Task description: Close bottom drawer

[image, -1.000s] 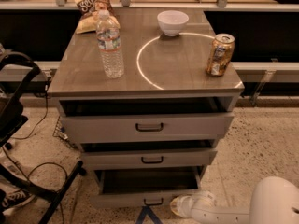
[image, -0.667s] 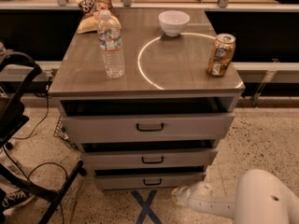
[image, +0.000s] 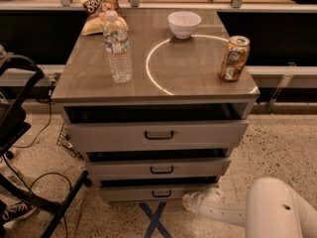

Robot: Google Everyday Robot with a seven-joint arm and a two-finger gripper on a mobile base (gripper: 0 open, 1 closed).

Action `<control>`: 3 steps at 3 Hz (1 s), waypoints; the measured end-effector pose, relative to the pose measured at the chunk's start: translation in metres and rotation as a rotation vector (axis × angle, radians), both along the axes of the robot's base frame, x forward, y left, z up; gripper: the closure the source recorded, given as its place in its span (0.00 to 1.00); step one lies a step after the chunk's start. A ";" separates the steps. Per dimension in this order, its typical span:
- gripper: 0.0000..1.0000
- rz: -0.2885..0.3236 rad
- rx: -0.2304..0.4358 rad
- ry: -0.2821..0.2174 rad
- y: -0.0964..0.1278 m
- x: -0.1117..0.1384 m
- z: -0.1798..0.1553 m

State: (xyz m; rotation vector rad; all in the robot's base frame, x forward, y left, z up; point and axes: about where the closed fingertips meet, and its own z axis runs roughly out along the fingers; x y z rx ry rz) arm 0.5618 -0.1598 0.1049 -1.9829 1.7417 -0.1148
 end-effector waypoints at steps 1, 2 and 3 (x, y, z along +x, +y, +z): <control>1.00 -0.053 -0.027 -0.001 -0.023 0.006 0.012; 1.00 -0.166 -0.068 -0.011 -0.073 0.011 0.049; 1.00 -0.335 -0.150 -0.076 -0.154 0.015 0.134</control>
Offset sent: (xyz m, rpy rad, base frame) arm 0.0097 -0.1481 0.1125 -0.1327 -0.0358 -0.3400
